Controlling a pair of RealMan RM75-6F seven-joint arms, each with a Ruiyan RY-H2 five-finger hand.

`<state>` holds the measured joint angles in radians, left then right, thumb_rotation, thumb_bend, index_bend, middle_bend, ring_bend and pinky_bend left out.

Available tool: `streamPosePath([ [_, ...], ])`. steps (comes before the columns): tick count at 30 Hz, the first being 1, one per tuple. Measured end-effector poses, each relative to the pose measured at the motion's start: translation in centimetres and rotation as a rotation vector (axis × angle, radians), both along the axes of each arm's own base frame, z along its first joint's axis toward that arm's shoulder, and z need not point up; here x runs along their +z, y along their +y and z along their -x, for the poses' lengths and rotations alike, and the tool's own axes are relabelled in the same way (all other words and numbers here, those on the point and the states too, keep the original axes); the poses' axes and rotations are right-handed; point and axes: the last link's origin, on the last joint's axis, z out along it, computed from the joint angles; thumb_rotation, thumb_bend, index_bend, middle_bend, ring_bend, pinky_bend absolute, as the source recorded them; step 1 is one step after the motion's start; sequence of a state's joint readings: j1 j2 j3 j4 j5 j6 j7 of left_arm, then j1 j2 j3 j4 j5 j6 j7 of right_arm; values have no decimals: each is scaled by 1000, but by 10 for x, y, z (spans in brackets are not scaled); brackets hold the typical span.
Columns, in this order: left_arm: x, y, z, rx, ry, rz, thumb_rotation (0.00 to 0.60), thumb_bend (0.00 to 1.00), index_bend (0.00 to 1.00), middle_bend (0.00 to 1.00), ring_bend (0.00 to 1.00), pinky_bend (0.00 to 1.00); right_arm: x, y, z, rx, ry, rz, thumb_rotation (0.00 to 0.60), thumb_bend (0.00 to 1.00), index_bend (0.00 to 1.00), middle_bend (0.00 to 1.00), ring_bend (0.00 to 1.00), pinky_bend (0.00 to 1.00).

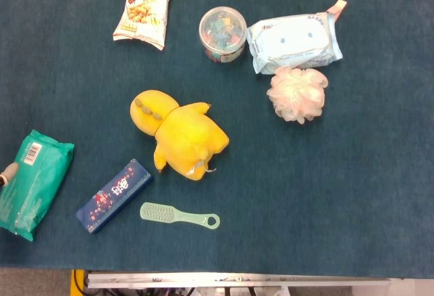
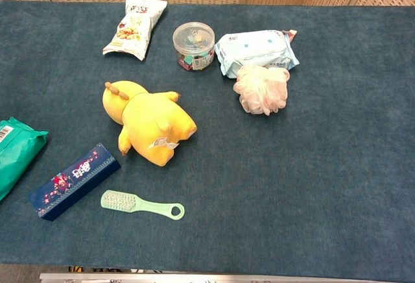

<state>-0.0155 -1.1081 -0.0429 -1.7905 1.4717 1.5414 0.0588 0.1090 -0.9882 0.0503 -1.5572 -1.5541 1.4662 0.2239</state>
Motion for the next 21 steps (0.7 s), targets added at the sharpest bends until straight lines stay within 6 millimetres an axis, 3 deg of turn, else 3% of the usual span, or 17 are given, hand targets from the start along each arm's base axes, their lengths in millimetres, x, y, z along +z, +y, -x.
streamPosePath([
  [11, 1, 0, 2, -2, -4, 5, 600, 21, 0, 0, 0, 0, 3, 0, -3, 9, 3, 10, 600, 203, 394, 371, 247, 267],
  [21, -2, 10, -8, -67, -19, 61, 600, 21, 0, 0, 0, 0, 4, -2, -3, 8, 6, 13, 600, 202, 395, 371, 248, 267],
])
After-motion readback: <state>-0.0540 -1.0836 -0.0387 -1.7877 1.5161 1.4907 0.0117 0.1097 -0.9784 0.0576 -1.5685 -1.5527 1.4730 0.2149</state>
